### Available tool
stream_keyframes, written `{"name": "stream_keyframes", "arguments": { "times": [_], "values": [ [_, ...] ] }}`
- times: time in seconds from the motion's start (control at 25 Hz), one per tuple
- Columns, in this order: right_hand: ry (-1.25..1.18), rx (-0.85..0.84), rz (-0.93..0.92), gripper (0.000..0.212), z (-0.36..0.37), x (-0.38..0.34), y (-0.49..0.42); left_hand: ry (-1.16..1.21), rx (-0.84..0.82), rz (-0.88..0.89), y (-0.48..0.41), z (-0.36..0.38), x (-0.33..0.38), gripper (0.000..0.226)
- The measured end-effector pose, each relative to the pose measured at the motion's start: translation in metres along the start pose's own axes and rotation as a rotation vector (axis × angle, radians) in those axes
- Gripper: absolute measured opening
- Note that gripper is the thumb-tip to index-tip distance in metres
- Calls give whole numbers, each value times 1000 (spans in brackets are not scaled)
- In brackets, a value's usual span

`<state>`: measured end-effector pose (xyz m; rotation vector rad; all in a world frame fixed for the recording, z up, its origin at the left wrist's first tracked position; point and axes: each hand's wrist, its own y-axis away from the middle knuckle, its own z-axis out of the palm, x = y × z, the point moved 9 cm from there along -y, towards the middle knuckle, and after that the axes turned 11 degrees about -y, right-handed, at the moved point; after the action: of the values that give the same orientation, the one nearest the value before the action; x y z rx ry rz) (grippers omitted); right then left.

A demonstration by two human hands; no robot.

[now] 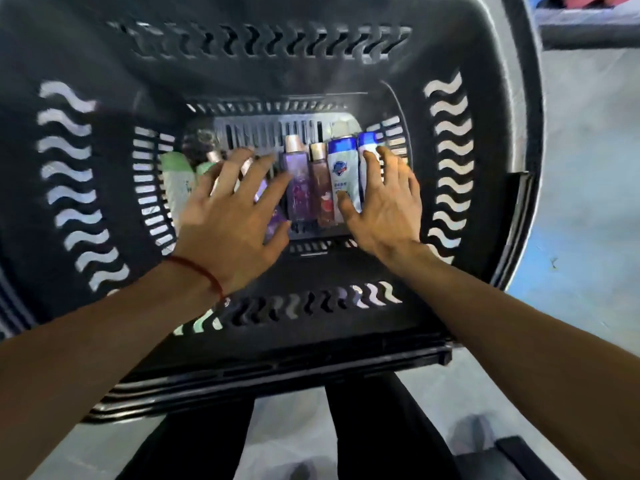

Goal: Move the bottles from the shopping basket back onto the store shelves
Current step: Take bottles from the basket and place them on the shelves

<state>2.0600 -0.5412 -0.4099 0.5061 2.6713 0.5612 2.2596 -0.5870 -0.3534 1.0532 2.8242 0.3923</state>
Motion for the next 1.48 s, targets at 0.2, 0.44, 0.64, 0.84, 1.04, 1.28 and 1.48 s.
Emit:
{"name": "stream_keyframes", "arguments": {
  "times": [0.2, 0.44, 0.64, 0.84, 1.04, 1.28, 1.48],
  "values": [
    [-351, -112, 337, 84, 58, 41, -25, 18, -34, -3, -12, 29, 8, 58],
    [-411, -88, 444, 55, 65, 52, -27, 15, -86, 9, -12, 39, 14, 60],
    [-589, -145, 606, 61, 86, 63, -29, 18, -106, 7, -15, 47, 17, 61],
    [-602, -153, 677, 60, 88, 72, -28, 41, -114, -10, -20, 55, 18, 60],
    [-913, -160, 801, 53, 91, 66, -10, 126, -128, -65, -19, 60, 19, 57],
    [-1321, 98, 791, 32, 34, 42, 37, 261, -205, -126, -24, 72, 18, 57],
    [-1322, 105, 724, 30, -27, 42, 44, 624, -204, -261, -42, 90, 17, 54]
  ]
}}
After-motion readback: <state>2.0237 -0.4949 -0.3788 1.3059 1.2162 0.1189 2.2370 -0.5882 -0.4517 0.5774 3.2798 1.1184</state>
